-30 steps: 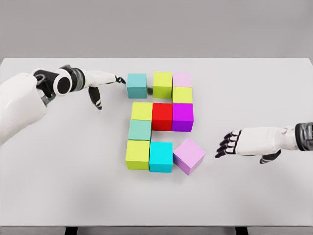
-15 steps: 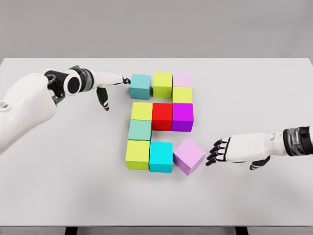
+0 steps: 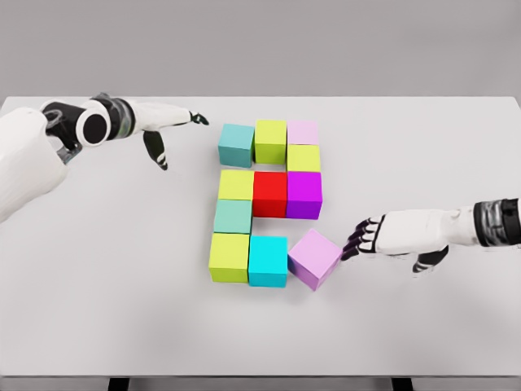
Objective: Assemble the squares on the desktop into the number 2
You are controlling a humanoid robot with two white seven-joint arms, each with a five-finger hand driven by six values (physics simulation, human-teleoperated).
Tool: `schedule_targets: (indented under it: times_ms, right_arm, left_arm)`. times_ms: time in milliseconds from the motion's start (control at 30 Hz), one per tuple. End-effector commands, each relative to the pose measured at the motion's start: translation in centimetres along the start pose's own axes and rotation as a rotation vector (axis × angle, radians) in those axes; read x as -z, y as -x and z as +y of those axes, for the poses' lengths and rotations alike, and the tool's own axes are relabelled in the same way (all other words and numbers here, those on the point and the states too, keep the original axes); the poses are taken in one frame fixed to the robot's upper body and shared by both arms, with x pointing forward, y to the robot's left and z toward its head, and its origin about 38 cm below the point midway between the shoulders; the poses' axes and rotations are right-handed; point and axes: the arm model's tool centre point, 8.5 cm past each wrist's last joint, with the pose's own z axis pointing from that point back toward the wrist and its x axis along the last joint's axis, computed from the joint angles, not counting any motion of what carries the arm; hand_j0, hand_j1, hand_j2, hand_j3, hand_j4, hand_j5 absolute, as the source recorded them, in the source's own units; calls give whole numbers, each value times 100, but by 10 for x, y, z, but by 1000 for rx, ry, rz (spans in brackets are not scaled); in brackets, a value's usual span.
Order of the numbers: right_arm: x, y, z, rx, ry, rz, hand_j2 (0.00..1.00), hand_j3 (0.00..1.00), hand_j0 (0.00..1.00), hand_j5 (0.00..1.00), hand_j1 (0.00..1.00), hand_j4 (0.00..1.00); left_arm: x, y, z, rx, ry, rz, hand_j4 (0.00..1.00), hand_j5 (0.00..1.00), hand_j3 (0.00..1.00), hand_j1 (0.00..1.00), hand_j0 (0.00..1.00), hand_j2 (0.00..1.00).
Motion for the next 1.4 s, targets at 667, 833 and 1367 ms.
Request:
schedule_targets:
  times_ms: [667,833,1367]
  right_arm:
    - [2,12,-15,48,66,-6,100,100,100,100,100,100]
    - [6,4,-19,31,69,-27,100,100,100,100,100,100]
    - [-41,48,-29,595,494,-167,100,100,100,100,100,100]
  left_arm:
    - [-31,-32,-38,155,34,-258,100,100,100,100,100,100]
    - [-25,-35,-38,148,35,-264,100,100,100,100,100,100]
    - [-5,-33,-32,100,36,-247,100,100,100,100,100,100]
